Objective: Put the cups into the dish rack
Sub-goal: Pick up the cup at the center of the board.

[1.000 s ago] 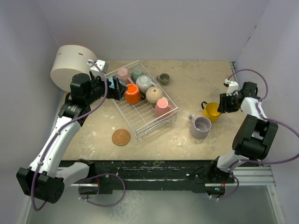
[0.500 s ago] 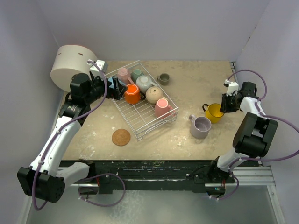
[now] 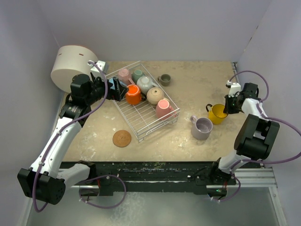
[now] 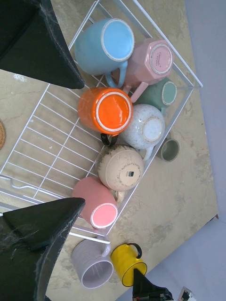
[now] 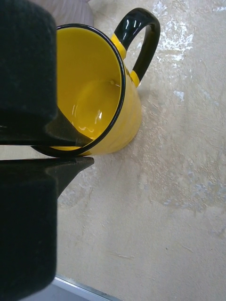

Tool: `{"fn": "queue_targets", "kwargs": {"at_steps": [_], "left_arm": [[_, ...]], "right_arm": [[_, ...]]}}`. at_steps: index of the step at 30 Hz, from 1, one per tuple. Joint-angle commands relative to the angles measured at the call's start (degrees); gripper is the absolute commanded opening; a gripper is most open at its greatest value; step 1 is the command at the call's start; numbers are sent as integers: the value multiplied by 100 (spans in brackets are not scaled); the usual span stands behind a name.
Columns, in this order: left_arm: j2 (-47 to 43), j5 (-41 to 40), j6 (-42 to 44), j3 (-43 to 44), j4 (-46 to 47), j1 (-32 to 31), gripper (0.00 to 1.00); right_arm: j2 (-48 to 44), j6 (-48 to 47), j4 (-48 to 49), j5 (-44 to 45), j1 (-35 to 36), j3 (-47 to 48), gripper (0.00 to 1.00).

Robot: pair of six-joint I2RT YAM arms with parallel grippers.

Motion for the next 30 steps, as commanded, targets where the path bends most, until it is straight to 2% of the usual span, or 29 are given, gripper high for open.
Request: {"fn": "queue_targets", "kwargs": {"at_steps": [1,17,30], "left_arm": [[-16,111,-61,3,348,53,99],[-62,47,-20,-4,331,62,99],[-254,60,9,-18,385,75,99]], "right_arm": [[-497,79,154,-88,2,-57,0],[-1821,306,765,-172,0,-167,0],[-2622,440,773,-1632,0,781,0]]}}
